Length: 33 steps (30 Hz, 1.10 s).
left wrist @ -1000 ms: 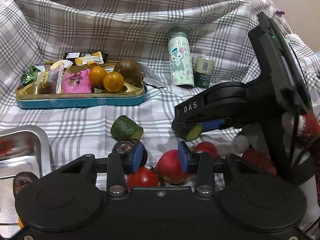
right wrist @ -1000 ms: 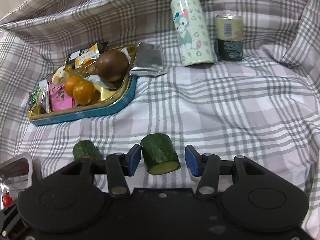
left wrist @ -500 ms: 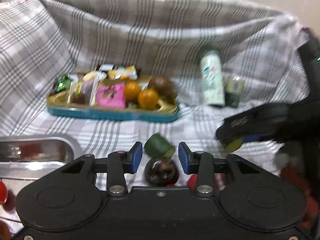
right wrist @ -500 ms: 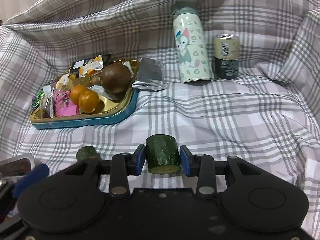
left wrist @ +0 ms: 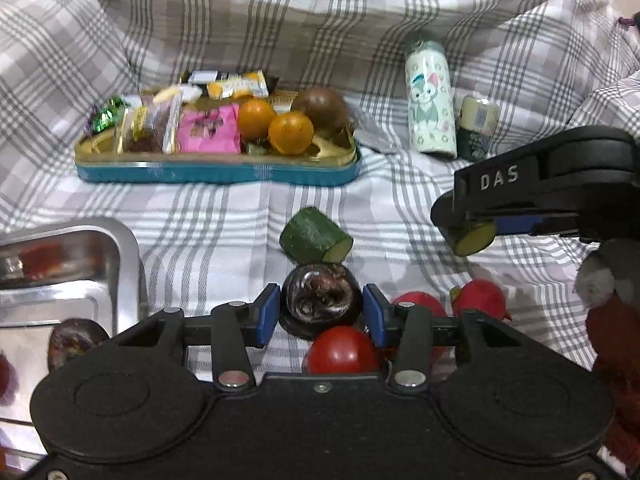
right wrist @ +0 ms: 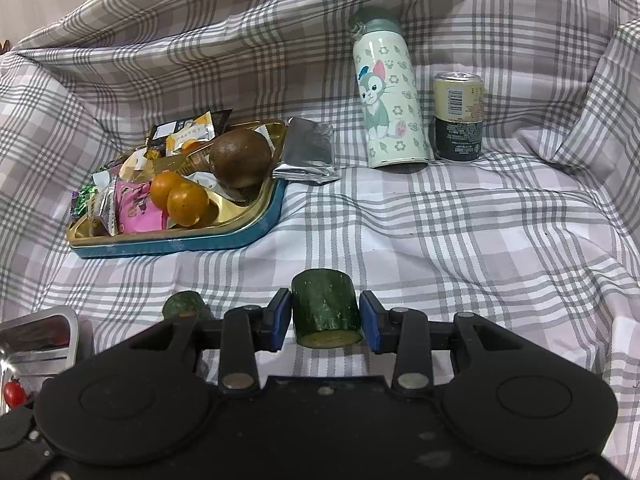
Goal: Organize fruits
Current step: 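Carry the dark brown fruit and cucumber piece over the steel tray with both tools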
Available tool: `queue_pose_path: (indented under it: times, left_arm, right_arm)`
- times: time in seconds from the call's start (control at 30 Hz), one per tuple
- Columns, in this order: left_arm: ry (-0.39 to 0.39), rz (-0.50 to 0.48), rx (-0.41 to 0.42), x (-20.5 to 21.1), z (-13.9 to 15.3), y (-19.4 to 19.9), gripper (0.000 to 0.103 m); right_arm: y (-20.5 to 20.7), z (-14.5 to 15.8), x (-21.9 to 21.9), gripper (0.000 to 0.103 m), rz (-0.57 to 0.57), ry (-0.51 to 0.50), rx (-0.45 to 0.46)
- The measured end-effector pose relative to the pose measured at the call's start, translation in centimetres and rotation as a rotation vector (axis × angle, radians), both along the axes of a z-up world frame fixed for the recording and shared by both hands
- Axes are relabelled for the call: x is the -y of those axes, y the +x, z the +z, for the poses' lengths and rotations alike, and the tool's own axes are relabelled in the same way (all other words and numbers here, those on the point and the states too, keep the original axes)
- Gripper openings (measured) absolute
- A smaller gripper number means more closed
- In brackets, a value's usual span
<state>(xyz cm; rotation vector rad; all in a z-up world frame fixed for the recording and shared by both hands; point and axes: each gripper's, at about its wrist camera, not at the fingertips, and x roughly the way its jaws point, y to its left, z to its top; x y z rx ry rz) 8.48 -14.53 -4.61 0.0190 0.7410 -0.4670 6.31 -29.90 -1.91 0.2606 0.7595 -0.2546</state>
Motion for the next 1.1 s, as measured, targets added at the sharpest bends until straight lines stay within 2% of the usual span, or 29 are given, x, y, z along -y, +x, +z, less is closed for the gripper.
queue_pose_path:
  times: [0.37,0.53,0.7,0.87,1.1]
  left_arm:
    - [-0.052,0.032,-0.056,-0.3,-0.3,0.9,0.053]
    - [-0.080,0.040,-0.050,-0.8,-0.2,0.8,0.052]
    - [-0.117,0.073,-0.001,-2.2,1.6,0.0,0.052]
    - [-0.061,0.132,0.049,-3.6,3.8,-1.4,0.052]
    - [-0.026,0.275,0.078,-8.5,5.6,-2.8,0.052]
  right_arm:
    - [-0.2,0.3,-1.0,0.039,0.019,-0.008,0.022]
    - [-0.7,1.0,-1.6,0.039,0.029,0.001,0.072]
    - [-1.5,2.1,-2.5,0.039,0.066,0.012,0.140]
    - [-2.4,3.6,-3.4,0.039,0.095,0.019,0.187]
    - [-2.4,4.5,-5.7,0.039,0.175,0.028,0.203]
